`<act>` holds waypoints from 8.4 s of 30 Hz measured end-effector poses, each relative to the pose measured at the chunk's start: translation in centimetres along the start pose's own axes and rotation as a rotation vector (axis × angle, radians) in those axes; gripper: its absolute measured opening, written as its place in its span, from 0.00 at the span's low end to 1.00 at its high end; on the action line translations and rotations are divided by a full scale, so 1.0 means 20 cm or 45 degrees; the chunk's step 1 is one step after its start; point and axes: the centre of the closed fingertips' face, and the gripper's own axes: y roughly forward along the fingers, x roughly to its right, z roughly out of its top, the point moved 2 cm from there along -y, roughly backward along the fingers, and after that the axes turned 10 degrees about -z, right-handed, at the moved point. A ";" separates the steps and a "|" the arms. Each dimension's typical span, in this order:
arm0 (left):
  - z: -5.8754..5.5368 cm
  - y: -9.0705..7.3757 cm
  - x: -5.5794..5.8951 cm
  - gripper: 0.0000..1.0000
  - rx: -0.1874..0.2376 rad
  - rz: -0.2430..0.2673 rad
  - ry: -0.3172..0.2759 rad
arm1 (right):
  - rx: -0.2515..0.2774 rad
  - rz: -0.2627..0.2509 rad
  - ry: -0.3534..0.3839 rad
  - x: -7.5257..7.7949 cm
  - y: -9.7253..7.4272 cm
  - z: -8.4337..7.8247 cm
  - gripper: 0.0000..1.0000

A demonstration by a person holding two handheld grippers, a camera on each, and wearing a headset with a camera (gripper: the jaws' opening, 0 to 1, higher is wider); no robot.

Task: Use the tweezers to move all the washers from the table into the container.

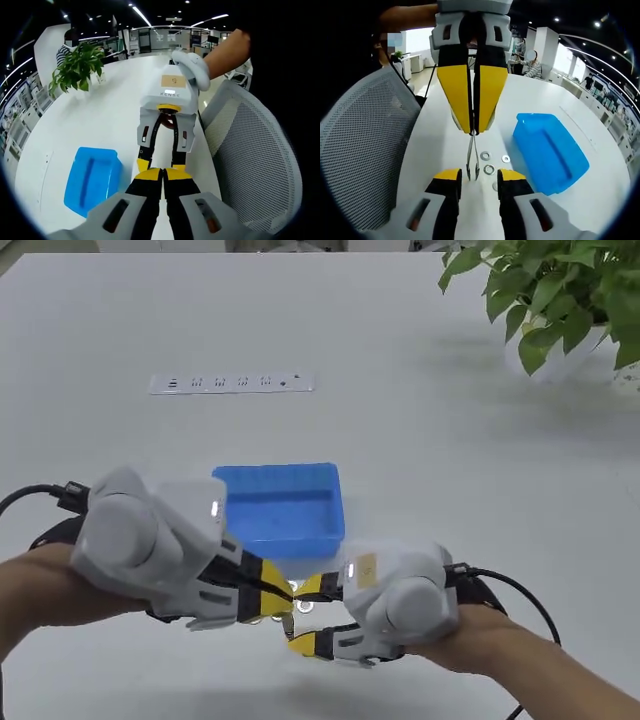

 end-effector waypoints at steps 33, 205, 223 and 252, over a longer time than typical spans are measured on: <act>0.03 -0.03 -0.04 0.05 0.005 0.008 0.013 | 0.044 -0.330 0.312 0.21 -0.24 -0.08 0.73; 0.07 -0.01 -0.15 0.24 0.193 0.103 -0.035 | -0.002 0.112 -0.061 0.09 0.00 -0.04 0.09; 0.02 -0.11 -0.15 0.69 0.300 0.231 -0.190 | 0.006 0.111 -0.077 0.14 -0.06 0.04 0.09; -0.12 -0.26 -0.18 0.99 0.375 0.427 -0.336 | 0.066 0.095 -0.087 0.35 -0.06 0.23 0.09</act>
